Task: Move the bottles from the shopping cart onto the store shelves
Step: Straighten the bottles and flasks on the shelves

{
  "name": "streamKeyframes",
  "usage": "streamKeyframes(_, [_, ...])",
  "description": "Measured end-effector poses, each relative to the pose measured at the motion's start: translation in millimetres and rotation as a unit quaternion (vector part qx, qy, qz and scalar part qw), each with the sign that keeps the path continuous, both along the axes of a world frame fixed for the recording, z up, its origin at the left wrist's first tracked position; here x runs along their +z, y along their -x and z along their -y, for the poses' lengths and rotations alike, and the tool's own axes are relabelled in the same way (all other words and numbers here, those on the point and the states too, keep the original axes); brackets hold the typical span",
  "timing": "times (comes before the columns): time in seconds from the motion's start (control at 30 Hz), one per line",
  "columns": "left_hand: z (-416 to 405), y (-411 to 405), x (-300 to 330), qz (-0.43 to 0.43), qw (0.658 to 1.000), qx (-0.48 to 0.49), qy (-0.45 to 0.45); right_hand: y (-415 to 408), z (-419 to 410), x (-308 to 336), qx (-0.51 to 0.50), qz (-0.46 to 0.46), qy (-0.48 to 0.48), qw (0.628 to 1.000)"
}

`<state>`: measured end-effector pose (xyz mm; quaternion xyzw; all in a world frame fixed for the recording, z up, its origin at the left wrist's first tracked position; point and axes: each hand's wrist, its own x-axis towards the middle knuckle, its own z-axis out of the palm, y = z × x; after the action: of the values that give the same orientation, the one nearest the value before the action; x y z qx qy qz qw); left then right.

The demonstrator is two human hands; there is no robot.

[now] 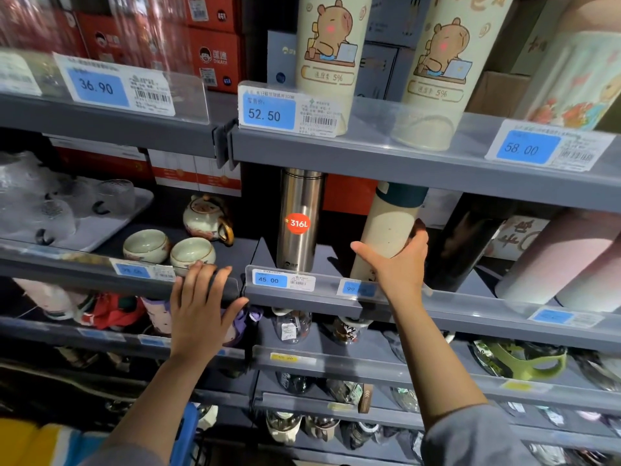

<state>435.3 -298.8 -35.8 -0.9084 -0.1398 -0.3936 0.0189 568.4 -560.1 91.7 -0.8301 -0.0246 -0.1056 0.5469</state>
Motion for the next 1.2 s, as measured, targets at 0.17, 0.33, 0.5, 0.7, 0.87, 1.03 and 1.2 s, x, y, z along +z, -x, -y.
streamKeyframes(0.17, [1, -1, 0, -0.002, 1.0, -0.002, 0.003, -6, 9, -3, 0.073, -0.016, -0.044, 0.996])
streamKeyframes(0.33, [1, -2, -1, 0.003, 1.0, 0.001, -0.002, -7, 9, -4, 0.098, -0.008, -0.028, 0.995])
streamKeyframes(0.5, [0, -2, -1, 0.011, 1.0, -0.003, -0.009, -2, 0, -4, 0.045, 0.026, 0.012, 0.999])
streamKeyframes(0.7, [0, -3, -1, 0.002, 1.0, -0.003, -0.007, -1, 6, -6, 0.08, 0.022, -0.002, 0.997])
streamKeyframes(0.87, [0, -3, -1, -0.002, 1.0, -0.004, -0.004, -4, 5, -6, 0.084, 0.026, 0.018, 0.996])
streamKeyframes(1.03, [0, -2, 0, 0.003, 1.0, -0.003, -0.007, -3, 0, -5, 0.021, 0.043, 0.048, 0.998])
streamKeyframes(1.2, [0, -3, -2, 0.004, 1.0, -0.001, -0.007, -5, 10, -8, 0.076, 0.019, 0.009, 0.997])
